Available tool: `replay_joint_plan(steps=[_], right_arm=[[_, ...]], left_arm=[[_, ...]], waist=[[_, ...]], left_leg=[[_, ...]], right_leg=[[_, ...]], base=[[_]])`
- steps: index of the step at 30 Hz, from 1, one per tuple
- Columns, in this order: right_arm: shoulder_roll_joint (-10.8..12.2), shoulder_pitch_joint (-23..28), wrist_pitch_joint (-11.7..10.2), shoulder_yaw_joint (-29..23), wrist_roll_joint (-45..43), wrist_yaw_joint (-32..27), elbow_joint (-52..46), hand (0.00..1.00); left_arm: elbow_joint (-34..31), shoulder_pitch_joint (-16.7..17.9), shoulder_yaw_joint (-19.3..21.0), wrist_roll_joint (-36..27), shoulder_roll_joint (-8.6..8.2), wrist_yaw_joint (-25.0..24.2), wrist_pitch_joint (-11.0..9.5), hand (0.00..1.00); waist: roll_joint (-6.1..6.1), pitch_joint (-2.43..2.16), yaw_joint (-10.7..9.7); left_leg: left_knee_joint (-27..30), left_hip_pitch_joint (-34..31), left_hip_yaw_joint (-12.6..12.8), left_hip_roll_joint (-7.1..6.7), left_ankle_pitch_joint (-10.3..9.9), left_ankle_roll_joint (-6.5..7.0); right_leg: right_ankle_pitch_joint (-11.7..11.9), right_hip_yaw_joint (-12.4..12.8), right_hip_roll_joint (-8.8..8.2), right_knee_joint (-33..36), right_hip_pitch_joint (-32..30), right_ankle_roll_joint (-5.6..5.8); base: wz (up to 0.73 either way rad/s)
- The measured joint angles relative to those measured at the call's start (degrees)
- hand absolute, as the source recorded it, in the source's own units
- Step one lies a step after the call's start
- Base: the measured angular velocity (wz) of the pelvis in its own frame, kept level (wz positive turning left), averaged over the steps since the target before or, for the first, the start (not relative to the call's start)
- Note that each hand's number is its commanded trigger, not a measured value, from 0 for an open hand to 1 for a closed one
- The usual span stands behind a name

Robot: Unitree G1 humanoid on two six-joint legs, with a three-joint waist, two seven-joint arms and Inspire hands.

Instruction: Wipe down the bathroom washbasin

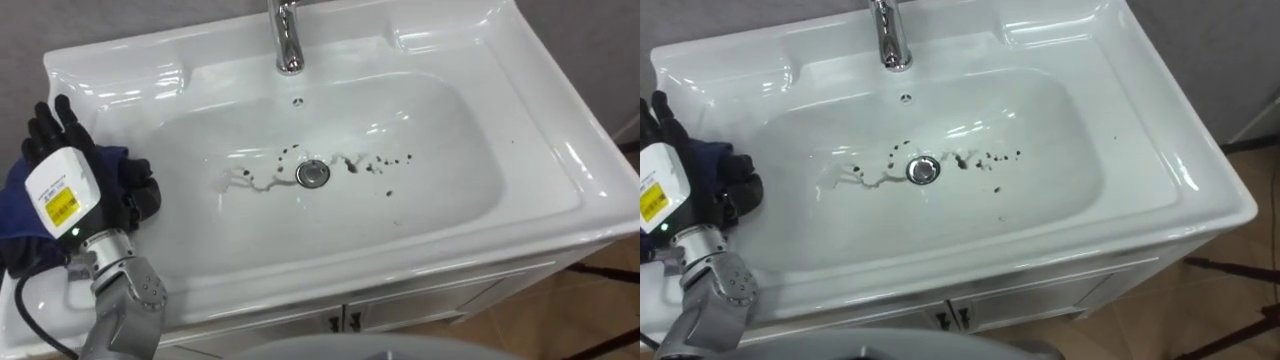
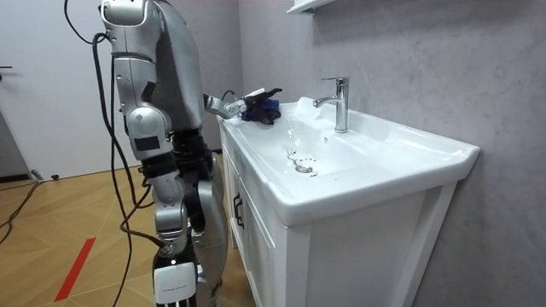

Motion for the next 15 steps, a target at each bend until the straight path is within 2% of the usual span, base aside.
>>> replay_joint_plan(steps=[15], right_arm=[[0.0, -0.3, 0.1, 0.0, 0.0, -0.1, -1.7, 0.0]], left_arm=[[0.8, 0.6, -0.6, 0.0, -0.2, -0.3, -0.3, 0.0]], waist=[[-0.05, -0.04, -0.1]], left_leg=[[0.0, 0.1, -2.5, 0.02, 0.1, -0.09]], right_leg=[[-0.3, -2.8, -0.21, -1.1, 1.5, -0.35]], base=[[0.07]])
